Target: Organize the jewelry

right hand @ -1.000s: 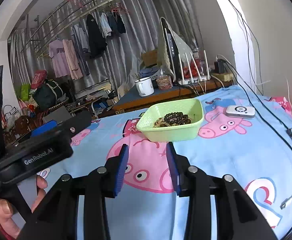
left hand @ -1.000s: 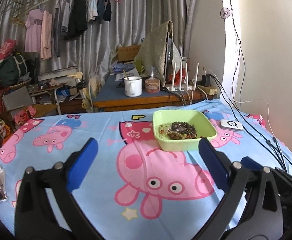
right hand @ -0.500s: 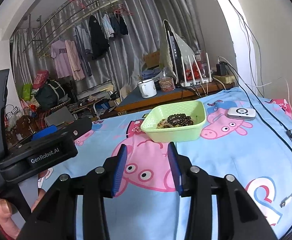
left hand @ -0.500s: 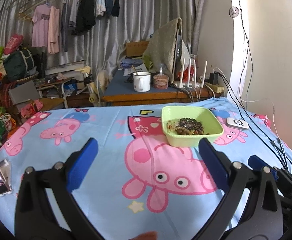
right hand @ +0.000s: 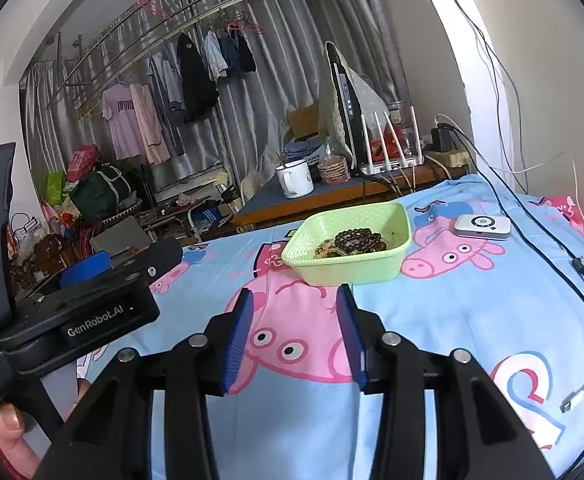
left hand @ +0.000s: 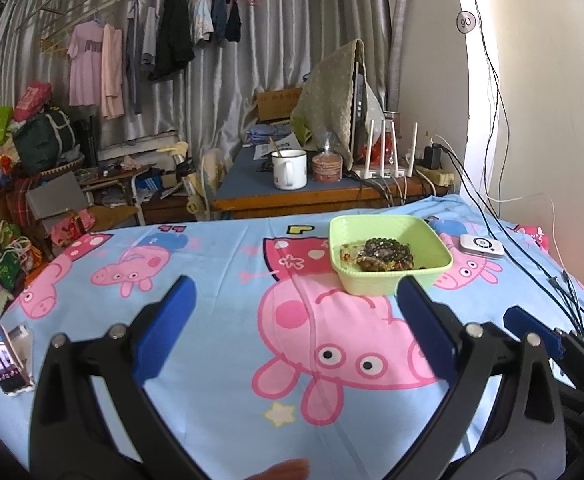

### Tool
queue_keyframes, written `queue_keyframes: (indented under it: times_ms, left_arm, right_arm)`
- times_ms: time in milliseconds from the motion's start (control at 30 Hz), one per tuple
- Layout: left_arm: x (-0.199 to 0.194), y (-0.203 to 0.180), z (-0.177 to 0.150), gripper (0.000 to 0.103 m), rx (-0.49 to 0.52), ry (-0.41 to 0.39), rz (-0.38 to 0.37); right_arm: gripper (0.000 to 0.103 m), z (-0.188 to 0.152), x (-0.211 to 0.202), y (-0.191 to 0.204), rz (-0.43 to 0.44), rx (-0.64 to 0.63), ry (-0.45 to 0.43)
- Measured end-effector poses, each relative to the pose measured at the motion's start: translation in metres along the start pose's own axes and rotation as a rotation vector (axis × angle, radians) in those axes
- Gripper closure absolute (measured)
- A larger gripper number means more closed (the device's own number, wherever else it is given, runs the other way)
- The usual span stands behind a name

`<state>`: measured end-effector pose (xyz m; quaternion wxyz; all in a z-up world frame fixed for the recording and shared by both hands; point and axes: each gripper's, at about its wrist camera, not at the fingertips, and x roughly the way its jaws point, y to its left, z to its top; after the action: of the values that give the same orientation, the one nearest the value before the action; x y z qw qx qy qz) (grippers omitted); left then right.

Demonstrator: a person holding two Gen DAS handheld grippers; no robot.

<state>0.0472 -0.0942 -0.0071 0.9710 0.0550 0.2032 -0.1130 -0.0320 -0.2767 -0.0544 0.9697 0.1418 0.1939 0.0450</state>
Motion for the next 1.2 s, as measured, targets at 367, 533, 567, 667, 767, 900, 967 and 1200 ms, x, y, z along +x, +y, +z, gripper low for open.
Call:
queue_keyframes:
  times_ms: [367, 533, 567, 667, 767, 900, 967, 1200]
  left_arm:
    - [0.0035, -0.0028, -0.0038, 0.007, -0.020, 0.048, -0.011]
    - [0.0047, -0.0018, -0.0025, 0.007, -0.023, 0.051, -0.016]
    - [0.0050, -0.0025, -0.0023, 0.007, -0.019, 0.051, -0.012]
    - [0.0055, -0.0041, -0.0028, 0.007, -0.001, 0.051, -0.003]
    - [0.0061, -0.0060, -0.0037, 0.007, 0.014, 0.050, 0.011]
    - [0.0070, -0.0073, -0.0056, 0.007, 0.026, 0.055, 0.011]
    - [0.0072, -0.0080, -0.0054, 0.007, 0.027, 0.055, 0.016]
    - [0.0087, -0.0069, -0.0066, 0.007, 0.024, 0.066, 0.026]
  right_arm:
    - [0.092, -0.0011, 0.0007, -0.0018, 0.001, 0.006, 0.005]
    - [0.092, -0.0022, 0.0007, -0.0026, 0.000, 0.011, 0.007]
    - [0.092, -0.0025, 0.0006, -0.0022, 0.001, 0.011, 0.007]
    - [0.092, -0.0024, 0.0006, -0.0025, 0.001, 0.012, 0.008]
    - [0.092, -0.0023, 0.0004, -0.0022, -0.001, 0.012, 0.007]
    - [0.091, -0.0021, 0.0002, -0.0022, 0.000, 0.011, 0.007]
    - [0.091, -0.0022, 0.0000, -0.0020, 0.000, 0.011, 0.008]
    - [0.091, -0.0020, 0.0002, -0.0020, 0.000, 0.012, 0.008]
